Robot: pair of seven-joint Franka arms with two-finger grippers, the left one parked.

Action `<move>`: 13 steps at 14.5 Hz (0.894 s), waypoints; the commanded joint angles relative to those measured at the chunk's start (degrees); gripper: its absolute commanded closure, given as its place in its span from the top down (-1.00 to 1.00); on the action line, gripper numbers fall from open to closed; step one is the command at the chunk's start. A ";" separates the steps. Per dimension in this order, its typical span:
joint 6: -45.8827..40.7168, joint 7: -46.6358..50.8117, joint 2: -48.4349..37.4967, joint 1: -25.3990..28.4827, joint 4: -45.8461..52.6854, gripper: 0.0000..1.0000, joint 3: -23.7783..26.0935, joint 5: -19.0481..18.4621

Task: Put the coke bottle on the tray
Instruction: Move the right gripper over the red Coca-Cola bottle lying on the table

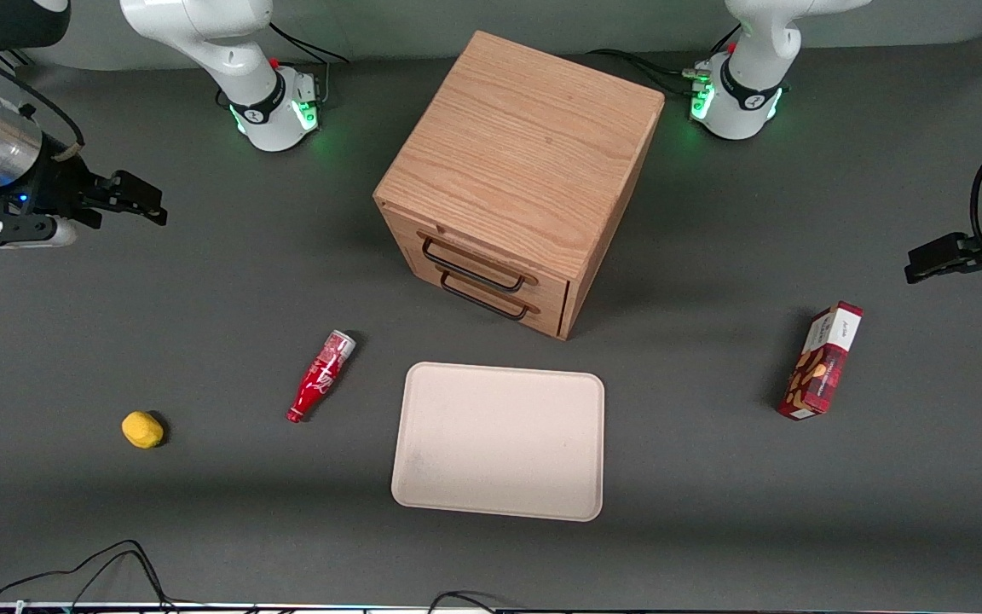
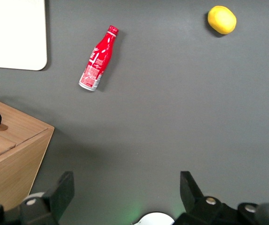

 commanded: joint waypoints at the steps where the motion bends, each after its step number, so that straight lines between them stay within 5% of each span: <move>1: -3.46 0.77 1.95 -0.61 4.19 1.00 -1.22 0.13; 9: -5.32 1.65 12.22 -1.22 11.75 1.00 -0.97 -1.28; 13: 0.38 9.80 19.34 -0.17 12.38 1.00 -0.18 -1.02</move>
